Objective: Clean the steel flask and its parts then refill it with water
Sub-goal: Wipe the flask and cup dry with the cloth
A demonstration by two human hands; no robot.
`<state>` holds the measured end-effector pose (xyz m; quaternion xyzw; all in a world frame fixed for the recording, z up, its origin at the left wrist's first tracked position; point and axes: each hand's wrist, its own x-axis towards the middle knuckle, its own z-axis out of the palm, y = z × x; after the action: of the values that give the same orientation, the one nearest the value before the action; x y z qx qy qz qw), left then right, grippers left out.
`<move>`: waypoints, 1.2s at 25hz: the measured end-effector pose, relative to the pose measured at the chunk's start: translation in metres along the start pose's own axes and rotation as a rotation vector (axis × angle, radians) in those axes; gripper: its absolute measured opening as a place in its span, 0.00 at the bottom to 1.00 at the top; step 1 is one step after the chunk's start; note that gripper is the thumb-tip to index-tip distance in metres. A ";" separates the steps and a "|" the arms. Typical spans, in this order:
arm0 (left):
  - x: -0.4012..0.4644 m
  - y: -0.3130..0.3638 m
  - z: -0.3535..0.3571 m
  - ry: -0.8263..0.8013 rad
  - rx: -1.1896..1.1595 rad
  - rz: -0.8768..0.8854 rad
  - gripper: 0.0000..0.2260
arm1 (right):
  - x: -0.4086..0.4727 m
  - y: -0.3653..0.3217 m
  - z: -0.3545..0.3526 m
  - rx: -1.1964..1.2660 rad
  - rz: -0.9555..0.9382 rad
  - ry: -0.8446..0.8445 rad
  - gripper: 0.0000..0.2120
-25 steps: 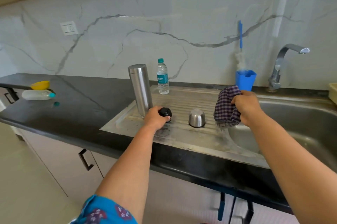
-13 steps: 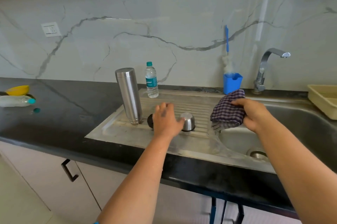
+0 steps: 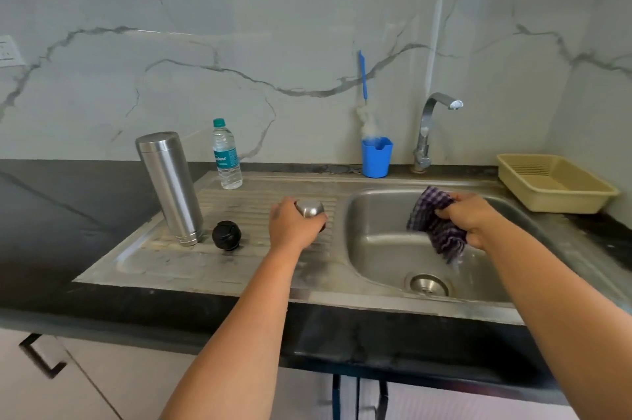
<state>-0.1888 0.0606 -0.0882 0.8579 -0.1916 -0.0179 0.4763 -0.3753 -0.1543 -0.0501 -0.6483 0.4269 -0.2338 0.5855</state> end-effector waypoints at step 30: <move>-0.011 0.086 0.127 -0.620 -0.886 -0.268 0.14 | 0.021 0.050 -0.008 -0.692 -0.989 -0.229 0.27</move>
<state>-0.2527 -0.0793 -0.0878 0.5469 -0.1864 -0.4088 0.7064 -0.3847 -0.1743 -0.1004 -0.9430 0.0612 -0.2544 0.2054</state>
